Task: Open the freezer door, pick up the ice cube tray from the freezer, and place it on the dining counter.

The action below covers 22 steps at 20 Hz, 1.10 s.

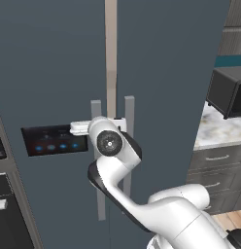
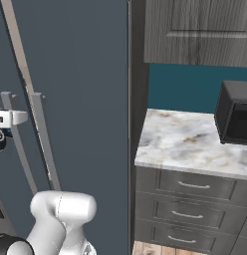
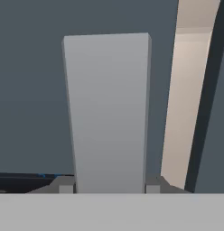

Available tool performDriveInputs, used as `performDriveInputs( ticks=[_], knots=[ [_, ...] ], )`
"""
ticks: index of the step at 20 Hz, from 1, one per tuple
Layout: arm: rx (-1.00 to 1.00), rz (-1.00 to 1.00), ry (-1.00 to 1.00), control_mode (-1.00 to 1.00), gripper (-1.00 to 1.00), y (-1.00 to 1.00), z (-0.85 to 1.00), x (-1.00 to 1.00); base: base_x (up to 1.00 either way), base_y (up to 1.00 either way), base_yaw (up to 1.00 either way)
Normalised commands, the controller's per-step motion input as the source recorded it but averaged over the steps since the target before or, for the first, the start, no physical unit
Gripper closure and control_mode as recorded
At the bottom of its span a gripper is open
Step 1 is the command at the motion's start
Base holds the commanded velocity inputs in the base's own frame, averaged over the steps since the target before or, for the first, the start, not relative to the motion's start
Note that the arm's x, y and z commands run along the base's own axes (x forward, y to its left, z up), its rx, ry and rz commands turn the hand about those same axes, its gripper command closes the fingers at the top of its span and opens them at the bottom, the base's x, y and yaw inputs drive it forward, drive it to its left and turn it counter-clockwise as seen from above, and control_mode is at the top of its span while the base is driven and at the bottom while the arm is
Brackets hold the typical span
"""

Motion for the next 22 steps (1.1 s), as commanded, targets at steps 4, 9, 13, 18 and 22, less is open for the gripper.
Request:
performDriveInputs(
  ticks=[4, 9, 13, 18, 22],
  knots=[
    [0.0, 0.0, -0.03, -1.0, 1.0, 0.01, 0.0, -0.33, 0.0, 0.0, 0.0],
    [0.0, 0.0, -0.03, -1.0, 1.0, 0.08, 0.0, -0.42, 0.0, 0.0, 0.0],
    [0.0, 0.0, 0.0, -1.0, 1.0, 0.15, 0.02, -0.39, 0.0, 0.0, 0.0],
    [0.0, 0.0, 0.0, -1.0, 1.0, 0.15, 0.01, -0.42, 0.0, 0.0, 0.0],
    [0.0, 0.0, 0.0, -1.0, 1.0, 0.14, 0.0, -0.45, 0.0, 0.0, 0.0]
  ],
)
